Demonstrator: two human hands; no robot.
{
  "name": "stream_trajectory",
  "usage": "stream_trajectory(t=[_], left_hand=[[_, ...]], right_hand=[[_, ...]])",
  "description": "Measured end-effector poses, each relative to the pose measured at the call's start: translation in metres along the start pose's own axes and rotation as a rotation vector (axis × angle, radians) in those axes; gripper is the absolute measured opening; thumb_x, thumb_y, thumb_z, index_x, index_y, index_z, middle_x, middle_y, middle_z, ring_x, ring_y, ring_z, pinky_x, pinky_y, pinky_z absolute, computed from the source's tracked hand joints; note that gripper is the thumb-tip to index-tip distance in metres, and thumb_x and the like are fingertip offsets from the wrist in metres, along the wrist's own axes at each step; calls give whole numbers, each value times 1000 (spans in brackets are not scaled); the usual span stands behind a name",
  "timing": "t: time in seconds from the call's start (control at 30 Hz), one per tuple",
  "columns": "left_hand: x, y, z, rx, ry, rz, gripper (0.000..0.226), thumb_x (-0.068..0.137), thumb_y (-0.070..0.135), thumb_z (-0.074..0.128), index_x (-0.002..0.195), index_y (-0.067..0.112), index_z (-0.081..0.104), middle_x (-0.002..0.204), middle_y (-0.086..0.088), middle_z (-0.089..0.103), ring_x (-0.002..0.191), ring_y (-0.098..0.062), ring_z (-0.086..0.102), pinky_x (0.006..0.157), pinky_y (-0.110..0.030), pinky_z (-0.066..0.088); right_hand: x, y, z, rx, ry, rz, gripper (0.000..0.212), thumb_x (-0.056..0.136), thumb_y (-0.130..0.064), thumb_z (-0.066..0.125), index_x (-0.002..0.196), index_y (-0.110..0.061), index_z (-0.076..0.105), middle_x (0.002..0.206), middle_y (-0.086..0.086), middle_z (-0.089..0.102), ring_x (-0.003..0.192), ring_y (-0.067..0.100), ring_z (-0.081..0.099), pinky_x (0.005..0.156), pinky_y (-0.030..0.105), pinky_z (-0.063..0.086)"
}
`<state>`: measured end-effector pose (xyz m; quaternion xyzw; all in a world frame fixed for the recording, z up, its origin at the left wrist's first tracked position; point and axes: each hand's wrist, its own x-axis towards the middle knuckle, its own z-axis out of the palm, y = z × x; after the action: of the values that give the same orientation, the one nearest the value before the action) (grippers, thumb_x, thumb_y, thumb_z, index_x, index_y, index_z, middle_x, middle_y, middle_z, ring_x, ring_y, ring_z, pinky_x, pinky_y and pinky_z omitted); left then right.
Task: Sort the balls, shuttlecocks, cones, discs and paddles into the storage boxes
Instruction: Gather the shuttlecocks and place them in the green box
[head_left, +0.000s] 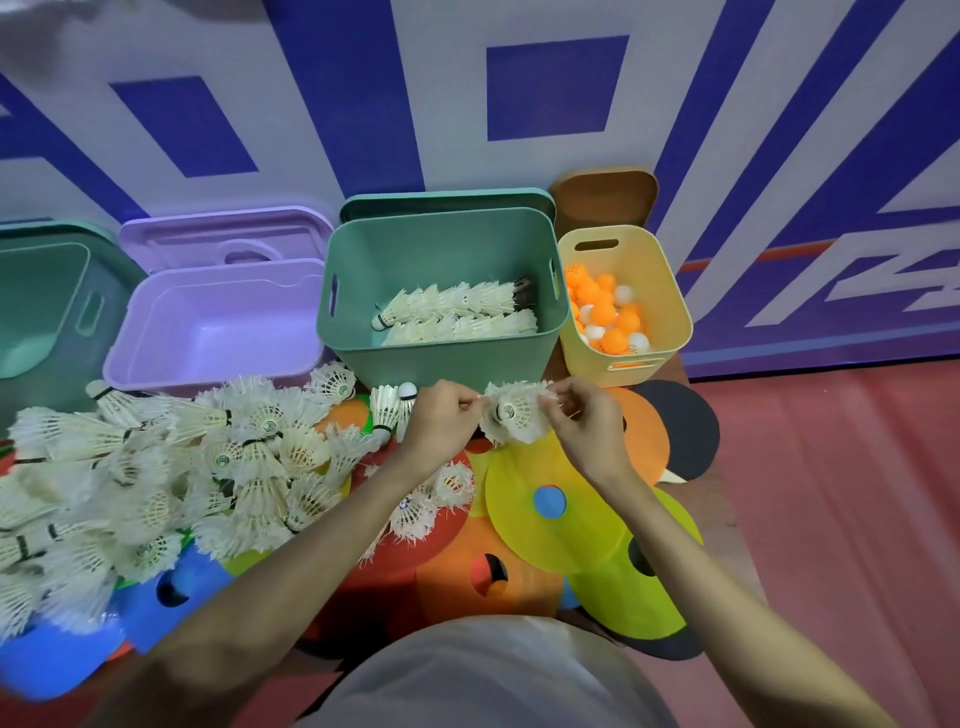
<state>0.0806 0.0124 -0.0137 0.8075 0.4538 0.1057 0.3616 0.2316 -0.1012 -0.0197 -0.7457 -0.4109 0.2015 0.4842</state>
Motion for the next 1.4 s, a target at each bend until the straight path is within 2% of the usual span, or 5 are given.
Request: stream_trajectory(t=[0.43,0.6,0.87,1.2,1.4], left_hand=[[-30,5,-9,-262,-49,38,45,98,29,52,74,-6,65,66,-21,63,57,-14,58,64,-39,48],[-33,2,-12,-267,-134,70,32,87,-4,54,116,7,62,111,-1,53,100,-9,55,79,-15,44],[-37,1,-5,-158,-99,100,62,72,30,84,116,22,40,108,-7,57,84,-30,58,76,-38,44],[-35,-15,-11,-303,13,18,65,71,25,85,120,23,44,104,-8,61,64,-11,53,64,-32,45],[-35,-16,-10,-320,26,-9,65,70,30,85,120,24,45,112,6,57,97,-25,60,86,-47,50]], right_hand=[[-6,5,-3,97,-68,98,11,85,0,65,95,0,71,64,-10,58,53,-6,51,53,11,41],[-2,2,-1,148,-26,118,15,85,2,64,88,-12,69,65,-15,59,54,-2,52,55,14,42],[-1,-5,15,193,-170,138,9,88,-4,64,91,-8,72,70,7,64,51,-1,48,50,19,45],[46,31,2,-451,-344,78,46,86,1,57,131,-6,52,127,10,52,100,32,61,87,42,49],[63,43,11,-614,-508,142,56,82,5,55,136,-3,44,133,21,52,122,37,48,97,39,42]])
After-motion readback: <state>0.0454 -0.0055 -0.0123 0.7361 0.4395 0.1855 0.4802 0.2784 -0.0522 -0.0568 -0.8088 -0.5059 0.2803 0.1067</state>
